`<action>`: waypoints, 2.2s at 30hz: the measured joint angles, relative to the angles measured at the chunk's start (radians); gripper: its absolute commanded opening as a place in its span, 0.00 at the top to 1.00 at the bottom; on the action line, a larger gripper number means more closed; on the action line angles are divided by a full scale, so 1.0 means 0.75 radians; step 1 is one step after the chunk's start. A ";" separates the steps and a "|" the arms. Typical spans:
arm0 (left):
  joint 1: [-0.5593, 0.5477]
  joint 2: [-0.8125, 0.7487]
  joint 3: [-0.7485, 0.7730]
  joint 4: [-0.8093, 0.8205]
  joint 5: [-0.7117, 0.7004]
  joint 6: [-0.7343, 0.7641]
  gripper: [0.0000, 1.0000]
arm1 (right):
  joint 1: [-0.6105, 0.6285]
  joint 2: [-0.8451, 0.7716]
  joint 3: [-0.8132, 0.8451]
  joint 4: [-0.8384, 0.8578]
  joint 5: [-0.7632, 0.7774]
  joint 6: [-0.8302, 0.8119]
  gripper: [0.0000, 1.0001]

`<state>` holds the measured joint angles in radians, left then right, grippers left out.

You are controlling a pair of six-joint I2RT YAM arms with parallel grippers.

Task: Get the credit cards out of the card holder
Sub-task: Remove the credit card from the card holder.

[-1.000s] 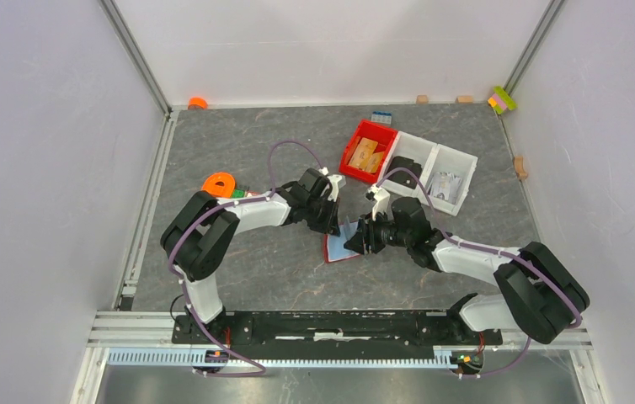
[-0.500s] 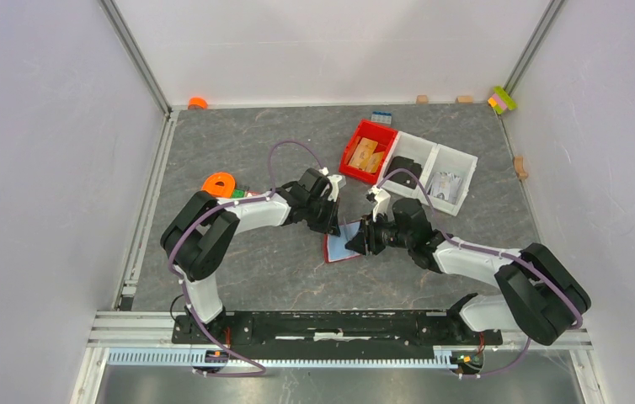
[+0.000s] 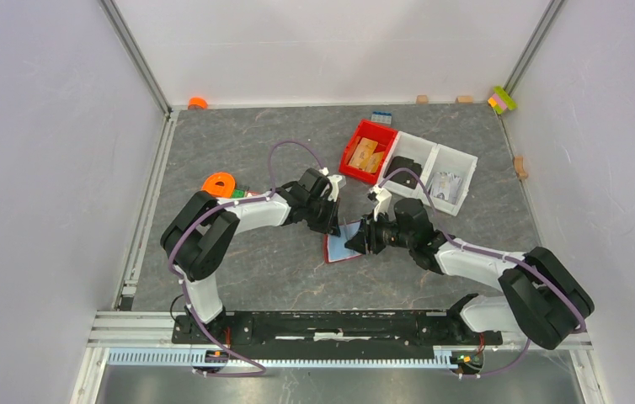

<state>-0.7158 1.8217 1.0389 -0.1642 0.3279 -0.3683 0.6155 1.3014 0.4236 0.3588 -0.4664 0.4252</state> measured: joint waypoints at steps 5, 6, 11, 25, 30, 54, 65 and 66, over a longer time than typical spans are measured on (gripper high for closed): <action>0.000 0.000 0.000 0.001 0.014 -0.001 0.96 | 0.000 -0.015 -0.005 -0.001 0.009 -0.001 0.67; 0.000 0.000 0.000 0.000 0.016 0.000 0.96 | 0.000 -0.015 -0.005 -0.001 0.010 0.000 0.67; 0.000 0.000 0.000 0.001 0.018 0.000 0.96 | 0.000 -0.015 -0.005 -0.001 0.011 -0.001 0.75; 0.000 0.000 0.000 0.000 0.019 0.000 0.96 | 0.006 -0.014 -0.005 -0.002 0.030 -0.002 0.92; 0.000 0.000 0.000 0.000 0.019 -0.001 0.96 | 0.006 -0.014 -0.004 -0.026 0.058 -0.006 1.00; 0.000 0.000 0.000 0.013 0.034 -0.002 0.95 | 0.012 0.091 0.023 0.025 -0.020 0.027 1.00; 0.000 0.000 0.000 0.012 0.049 -0.002 0.95 | 0.011 0.040 0.008 0.039 -0.010 0.035 1.00; 0.000 0.000 0.000 0.012 0.051 -0.002 0.95 | 0.011 0.033 0.002 0.040 -0.010 0.037 1.00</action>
<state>-0.7158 1.8217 1.0389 -0.1551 0.3660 -0.3698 0.6235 1.3258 0.4252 0.3885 -0.4736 0.4530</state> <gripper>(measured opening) 0.070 0.004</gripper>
